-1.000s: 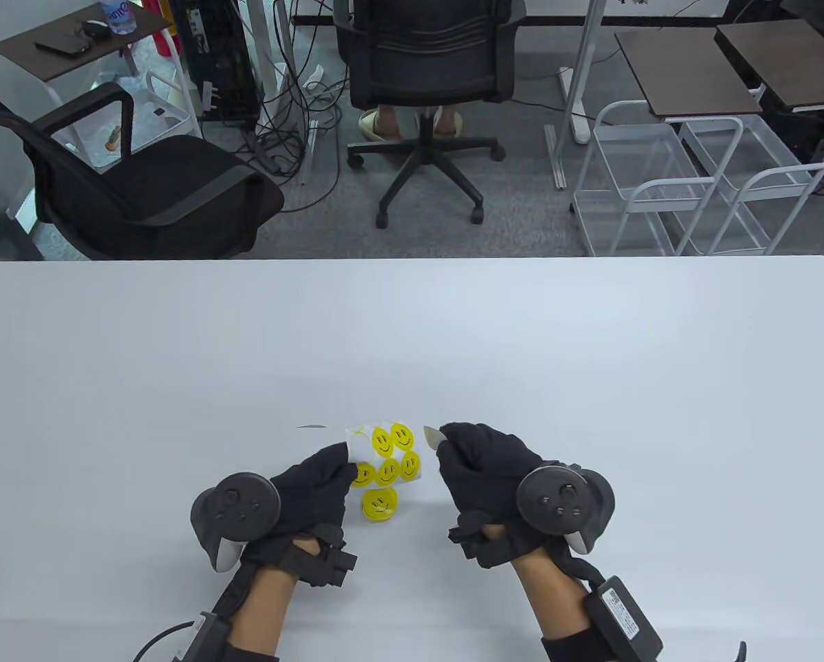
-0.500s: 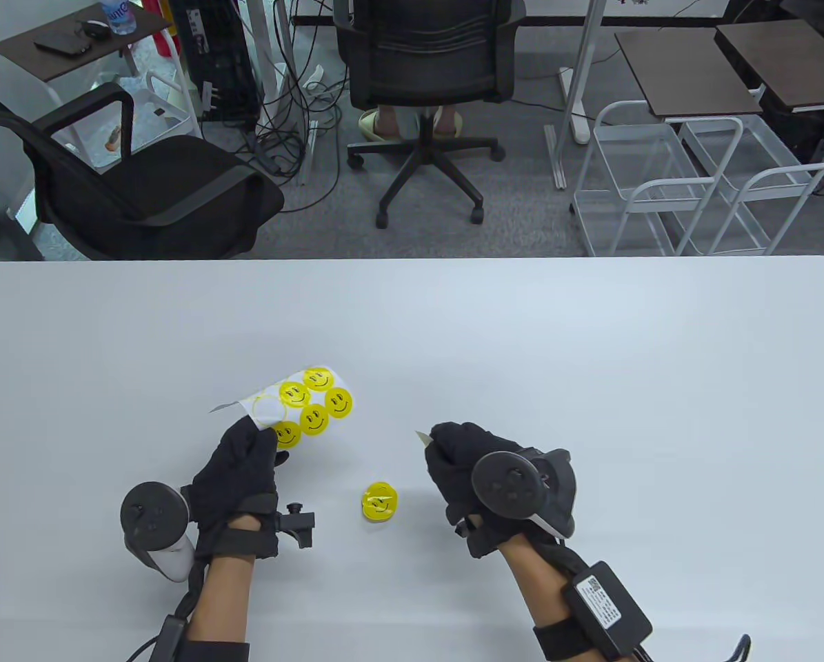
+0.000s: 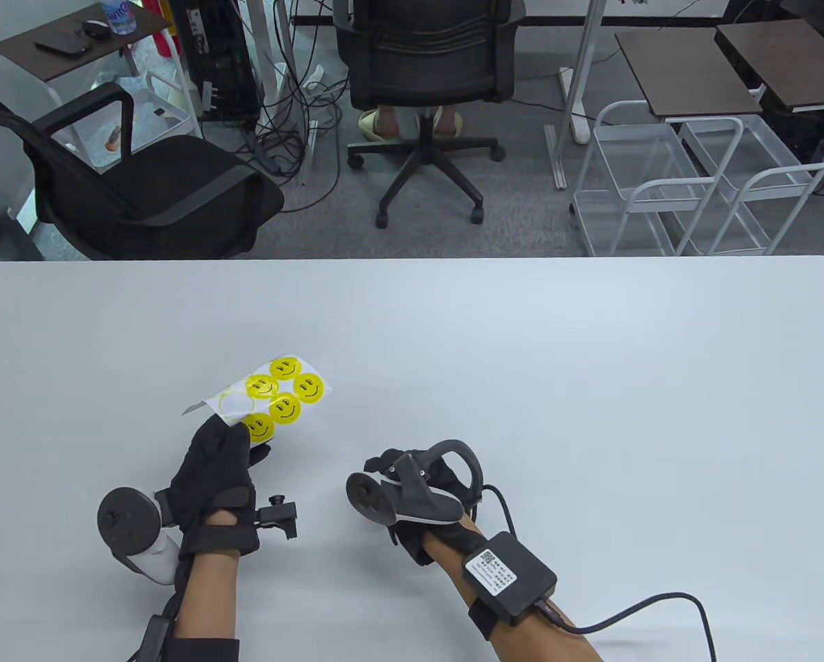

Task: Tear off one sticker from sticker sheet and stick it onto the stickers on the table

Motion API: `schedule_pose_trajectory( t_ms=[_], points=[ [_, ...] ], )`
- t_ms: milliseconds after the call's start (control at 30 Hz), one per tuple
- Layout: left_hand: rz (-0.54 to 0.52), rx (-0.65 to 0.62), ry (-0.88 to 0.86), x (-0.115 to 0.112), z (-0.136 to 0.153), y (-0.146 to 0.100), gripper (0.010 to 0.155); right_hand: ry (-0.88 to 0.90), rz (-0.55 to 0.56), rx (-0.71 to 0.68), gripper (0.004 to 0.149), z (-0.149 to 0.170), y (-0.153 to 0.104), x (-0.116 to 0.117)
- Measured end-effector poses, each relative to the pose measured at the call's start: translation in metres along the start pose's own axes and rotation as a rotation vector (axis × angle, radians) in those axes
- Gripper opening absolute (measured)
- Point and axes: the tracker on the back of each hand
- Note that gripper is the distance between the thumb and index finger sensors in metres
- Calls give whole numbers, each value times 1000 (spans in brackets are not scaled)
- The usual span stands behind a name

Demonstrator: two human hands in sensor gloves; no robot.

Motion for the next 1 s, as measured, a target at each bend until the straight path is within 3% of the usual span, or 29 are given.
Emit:
schedule_pose_trajectory(
  t_ms=[267, 367, 667, 767, 833, 1000],
  points=[
    [5, 7, -7, -1, 0, 0, 41, -14, -141, -68, 40, -12, -7, 32],
    [4, 8, -10, 0, 0, 0, 41, -13, -150, -70, 40, -12, -8, 30],
    [26, 9, -4, -4, 0, 0, 41, 69, -352, -59, 53, -12, -15, 25],
    [25, 8, -4, -4, 0, 0, 41, 208, -300, -15, 48, 0, -16, 18],
    [25, 7, -3, -4, 0, 0, 41, 363, -166, 85, 48, 21, -15, 3],
    [37, 16, 14, -5, 1, 1, 41, 480, 34, 208, 50, 63, -19, -36]
  ],
)
Point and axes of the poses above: the tracker on the back of each hand, its own z axis roughly to the little-finger side, its own y axis roughly from the wrist to the fingertips, x = y × z, and after that the axes turned 10 degrees about z, right-handed
